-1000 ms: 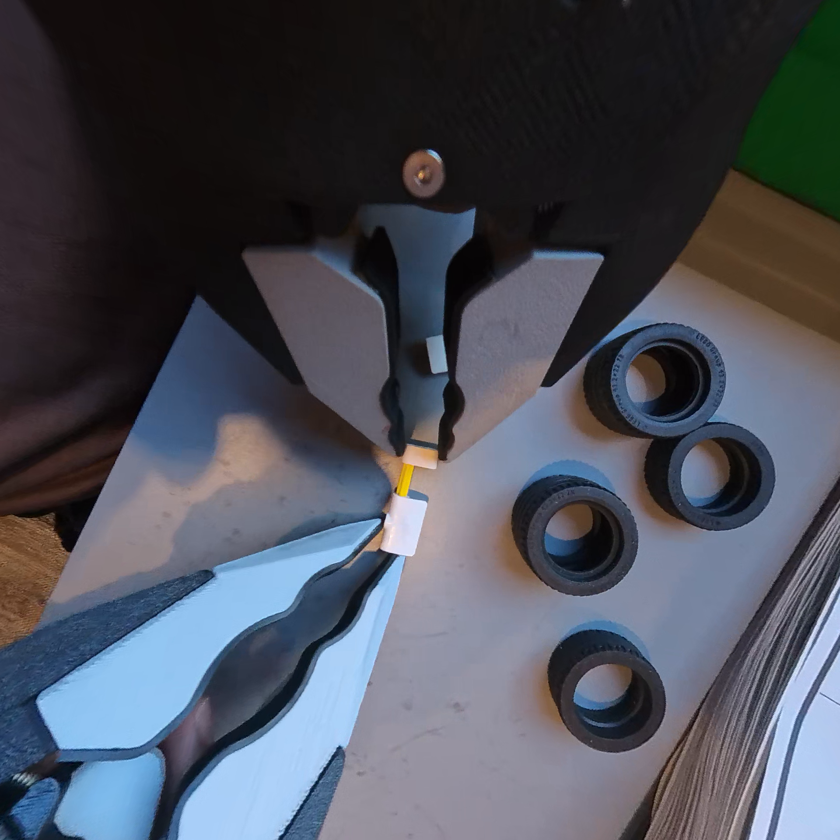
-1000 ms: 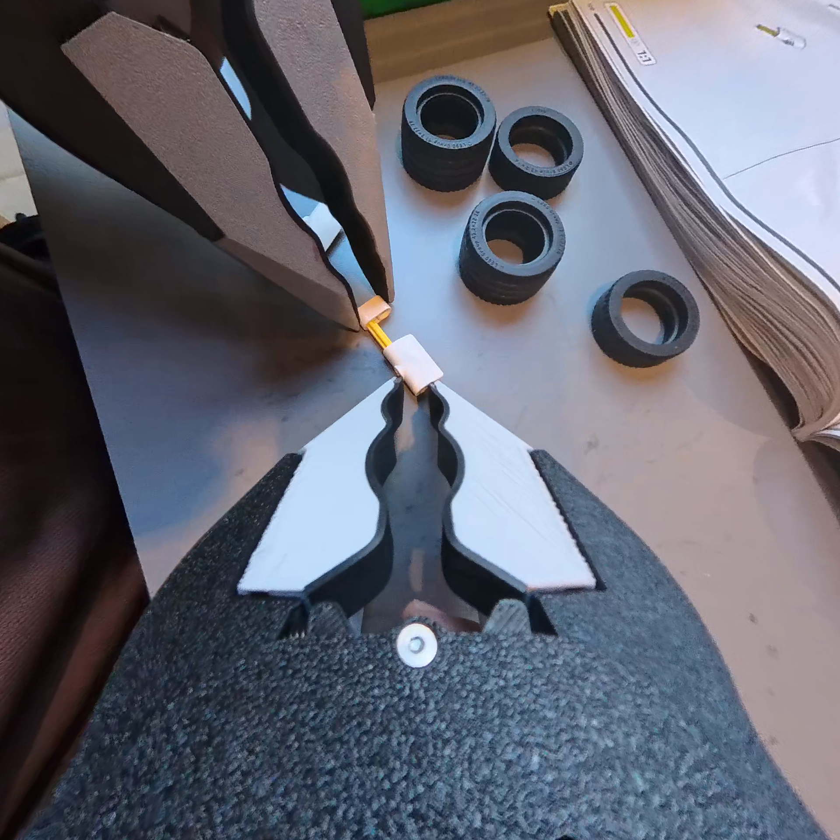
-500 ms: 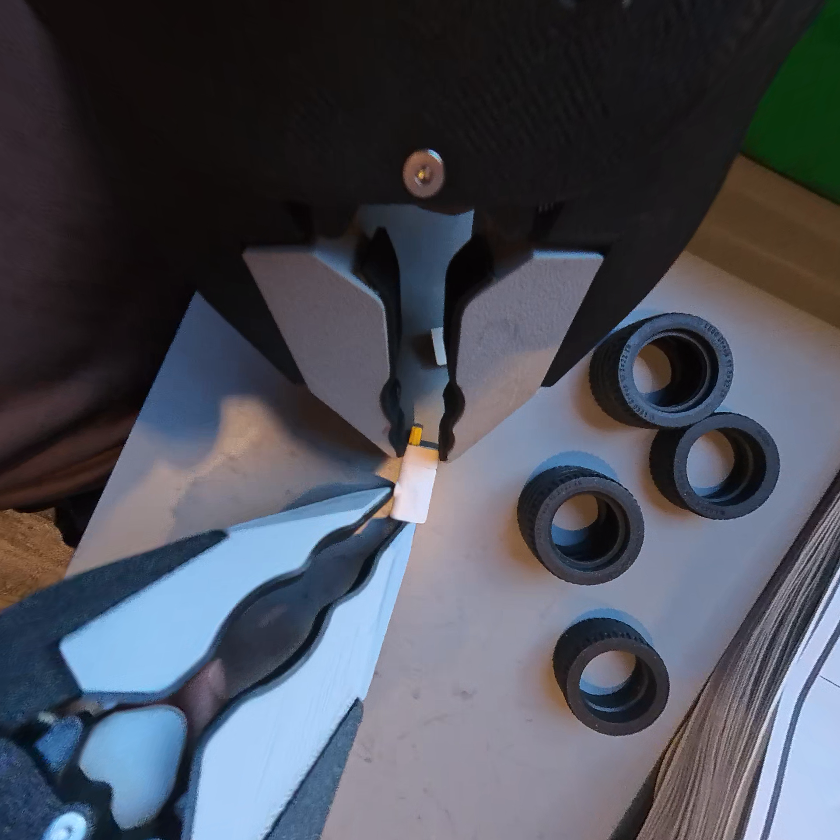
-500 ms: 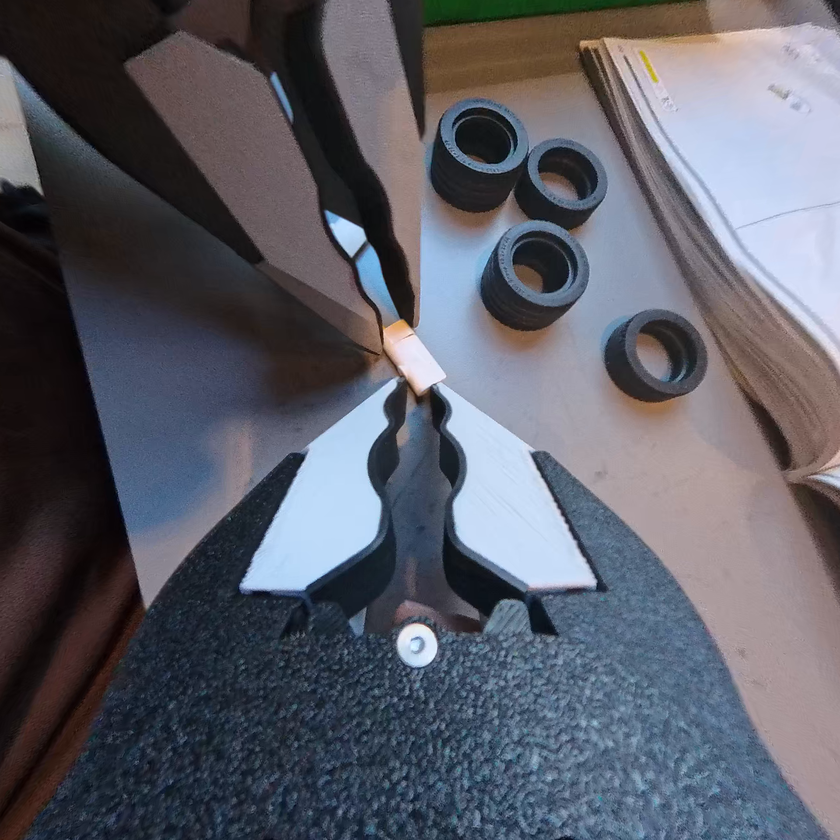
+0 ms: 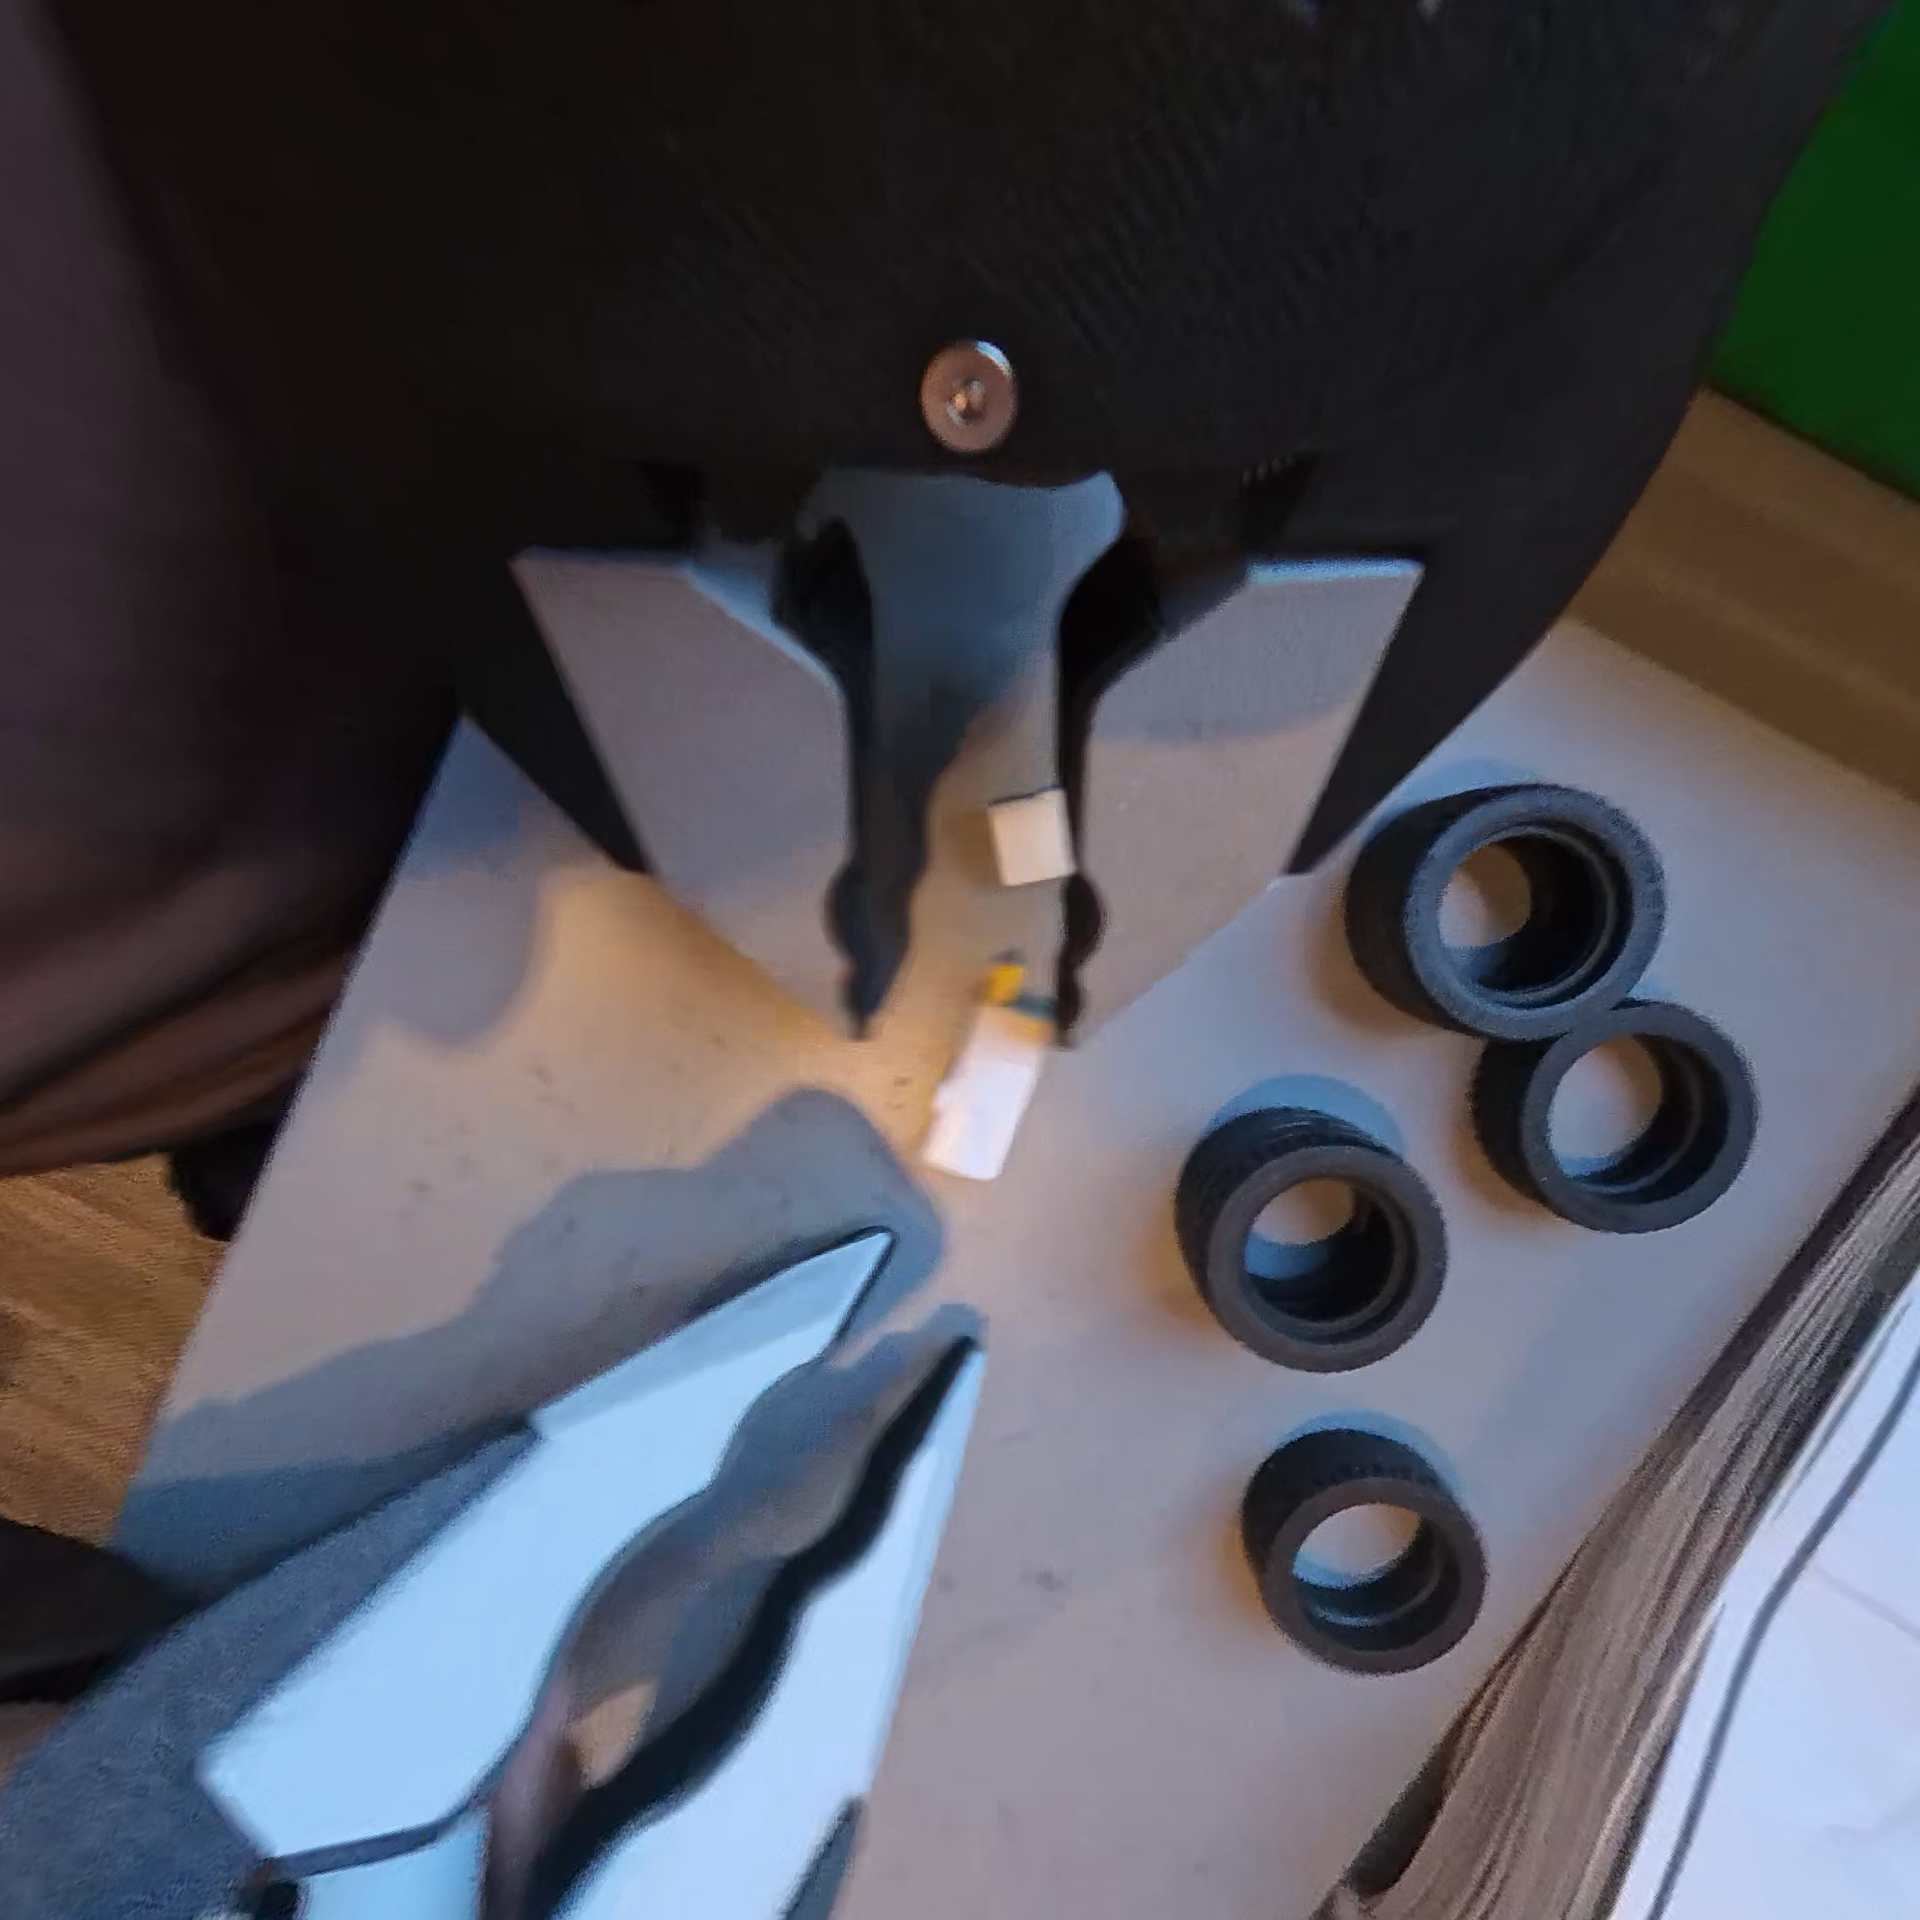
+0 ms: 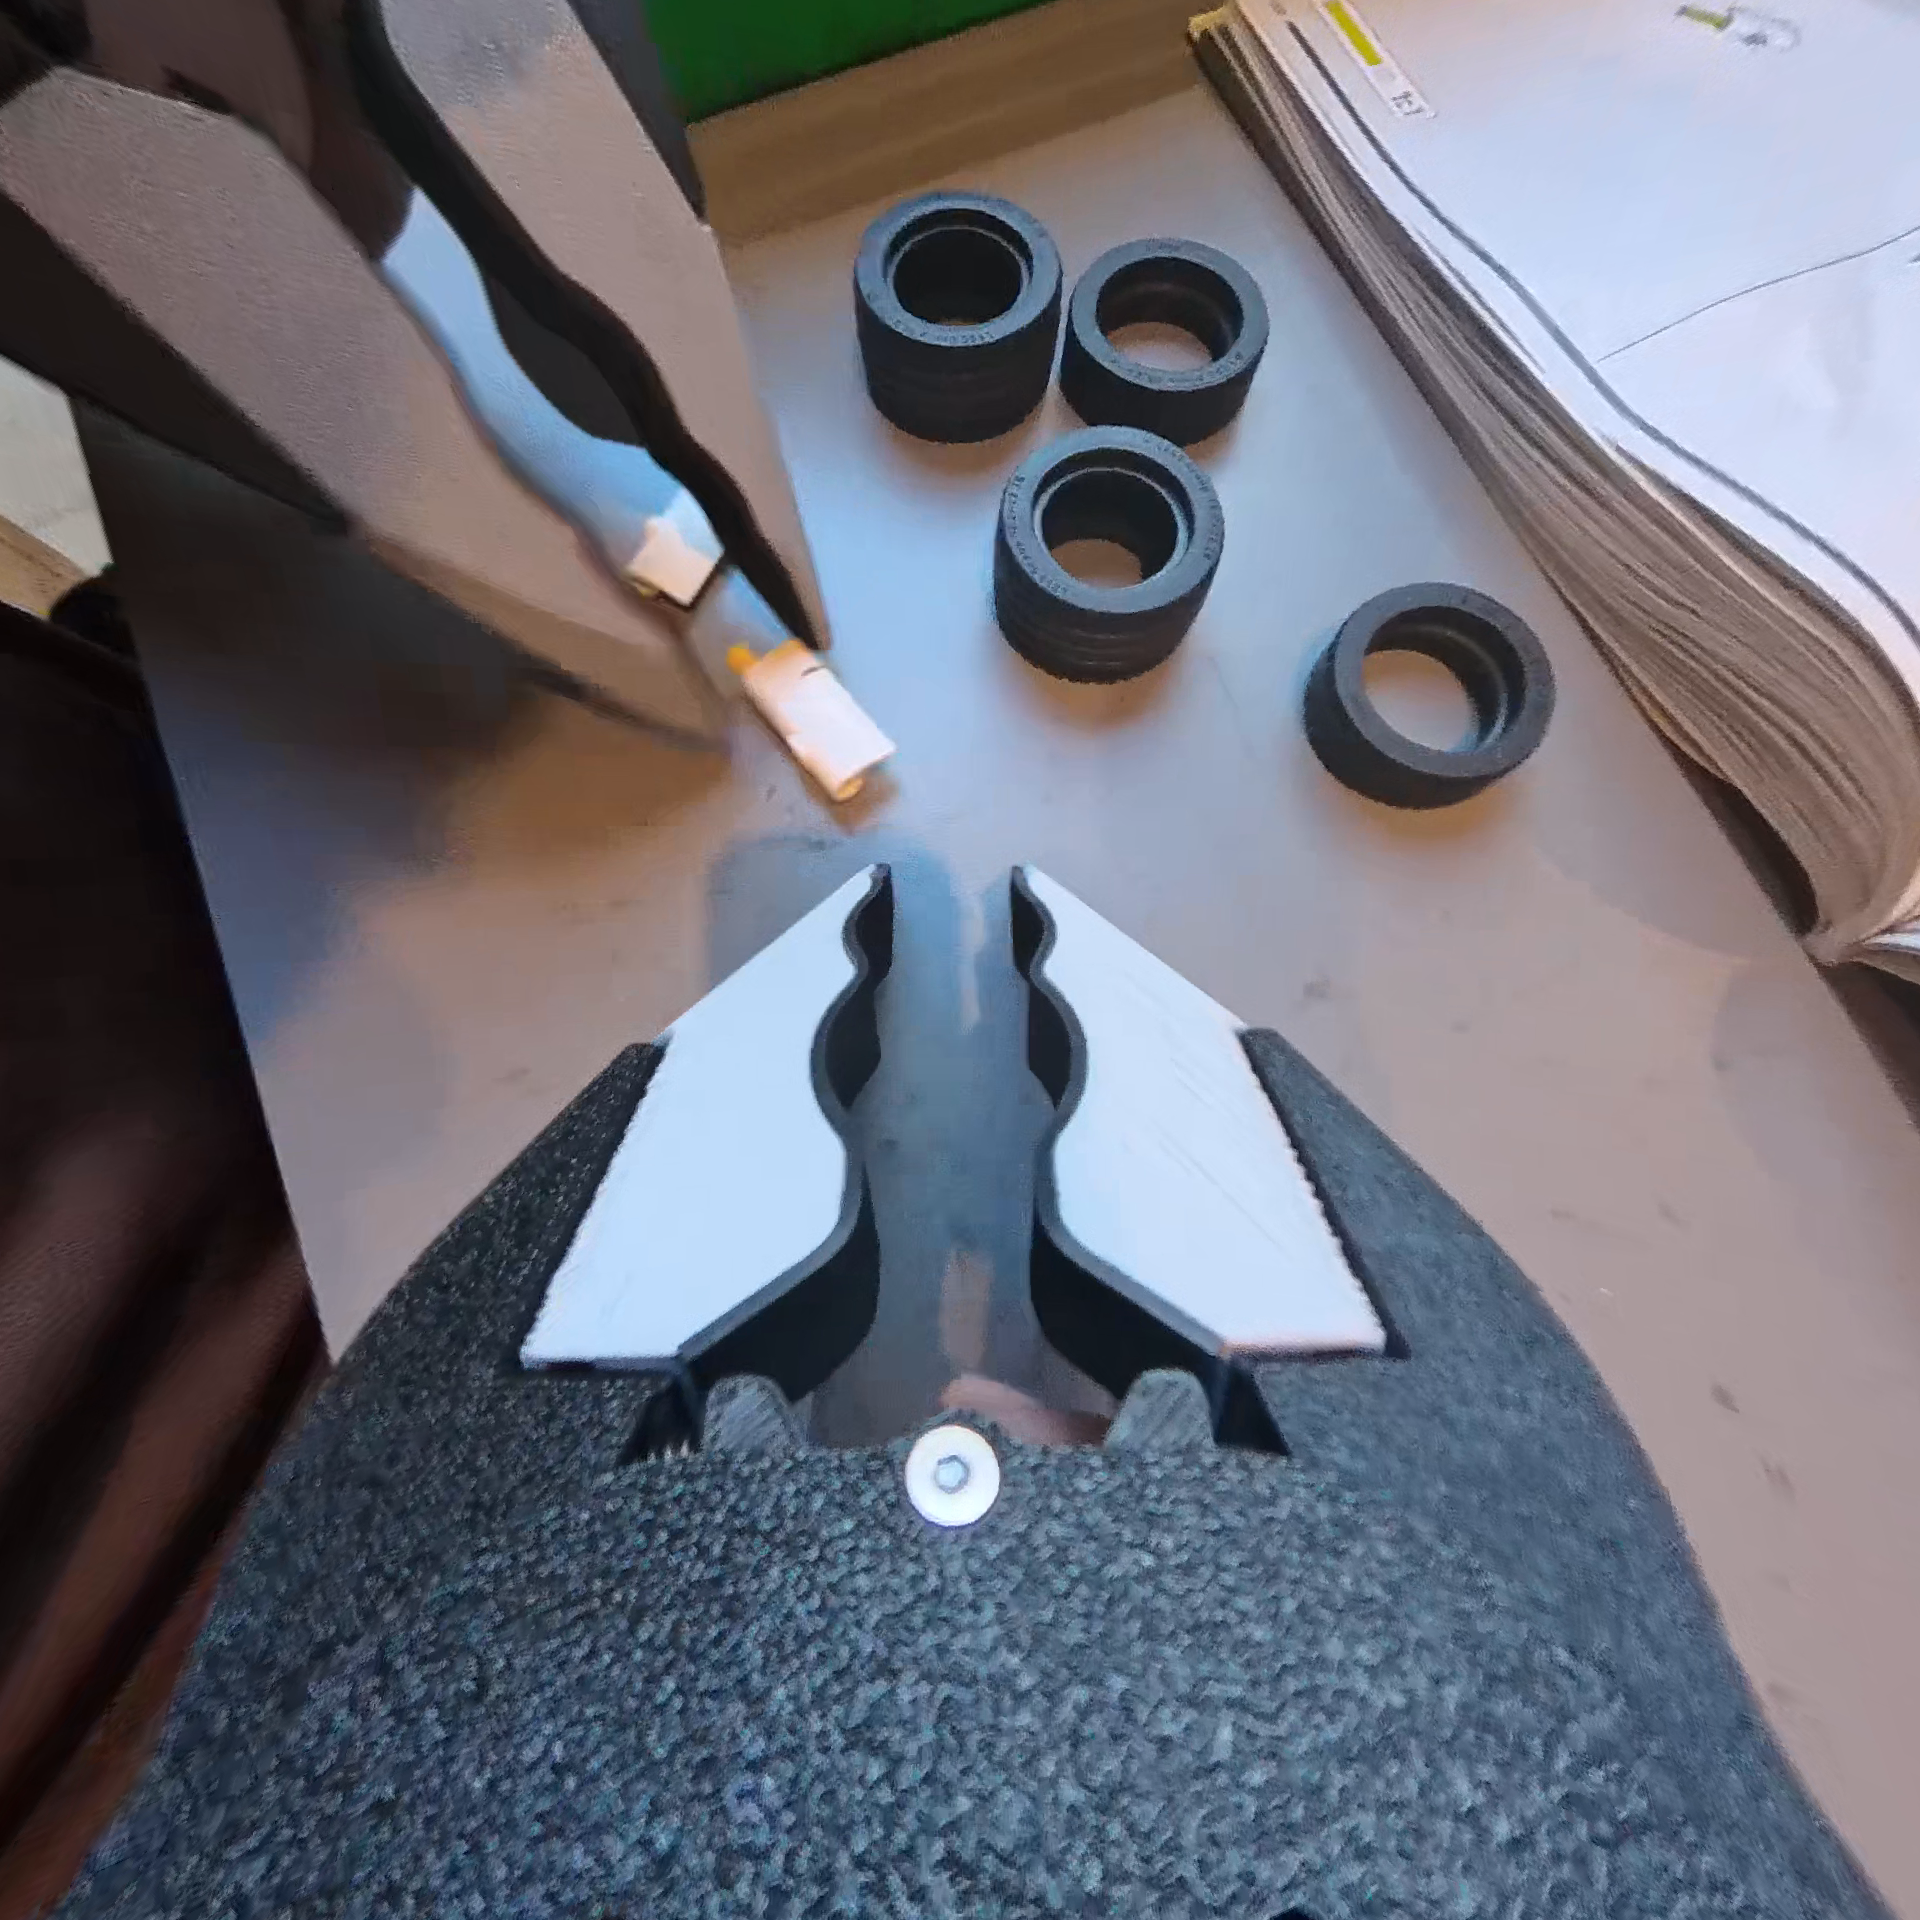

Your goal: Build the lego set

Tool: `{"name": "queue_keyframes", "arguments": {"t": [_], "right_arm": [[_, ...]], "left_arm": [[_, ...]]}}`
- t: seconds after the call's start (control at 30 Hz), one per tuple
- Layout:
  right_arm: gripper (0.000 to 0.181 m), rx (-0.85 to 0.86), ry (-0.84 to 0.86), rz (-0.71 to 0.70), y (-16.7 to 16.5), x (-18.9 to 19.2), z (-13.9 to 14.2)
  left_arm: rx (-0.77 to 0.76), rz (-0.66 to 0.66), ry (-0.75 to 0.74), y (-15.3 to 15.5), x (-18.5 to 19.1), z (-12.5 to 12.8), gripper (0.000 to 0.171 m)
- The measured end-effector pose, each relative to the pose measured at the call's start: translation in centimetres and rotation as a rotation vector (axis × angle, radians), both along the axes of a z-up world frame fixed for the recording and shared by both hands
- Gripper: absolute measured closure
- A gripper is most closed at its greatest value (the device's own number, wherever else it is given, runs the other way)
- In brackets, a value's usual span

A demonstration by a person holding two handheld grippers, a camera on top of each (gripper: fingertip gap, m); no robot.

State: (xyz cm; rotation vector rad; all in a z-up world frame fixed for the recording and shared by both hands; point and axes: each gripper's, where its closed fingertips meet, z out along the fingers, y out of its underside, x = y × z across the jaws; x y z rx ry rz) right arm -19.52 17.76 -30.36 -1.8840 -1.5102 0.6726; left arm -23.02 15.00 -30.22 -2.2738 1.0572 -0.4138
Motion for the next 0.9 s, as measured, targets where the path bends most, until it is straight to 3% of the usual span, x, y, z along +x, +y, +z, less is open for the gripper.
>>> {"name": "queue_keyframes", "arguments": {"t": [0.03,0.2,0.3,0.37,0.43,0.53,0.73,0.9], "right_arm": [[0.155,0.013,0.014,0.023,-0.2,-0.2,0.3],[0.145,0.066,0.01,0.207,-1.5,-2.1,0.5],[0.146,0.076,-0.029,0.288,-1.8,-3.1,-0.1],[0.158,0.037,-0.04,0.342,-2.3,-3.3,-0.3],[0.162,0.018,-0.04,0.357,-2.5,-3.3,-0.3],[0.157,0.027,-0.027,0.346,-2.2,-3.3,-0.2],[0.147,0.023,-0.019,0.363,-1.7,-4.5,0.1],[0.165,-0.019,-0.034,0.386,-1.9,-4.9,-0.3]], "left_arm": [[0.008,-0.02,-0.021,-0.3,0.3,0.2,0.128],[0.049,-0.051,0.032,-0.5,0.6,-0.3,0.129],[0.077,-0.032,0.065,-0.6,0.0,0.3,0.122],[0.11,0.001,0.102,-0.6,-1.3,1.1,0.122],[0.096,0.04,0.126,-0.9,-2.6,1.5,0.121],[0.077,0.051,0.104,-1.3,-3.3,1.6,0.123],[0.038,0.03,0.22,-1.2,-5.3,0.1,0.123],[0.065,-0.039,0.348,-1.1,-6.4,0.1,0.132]]}}
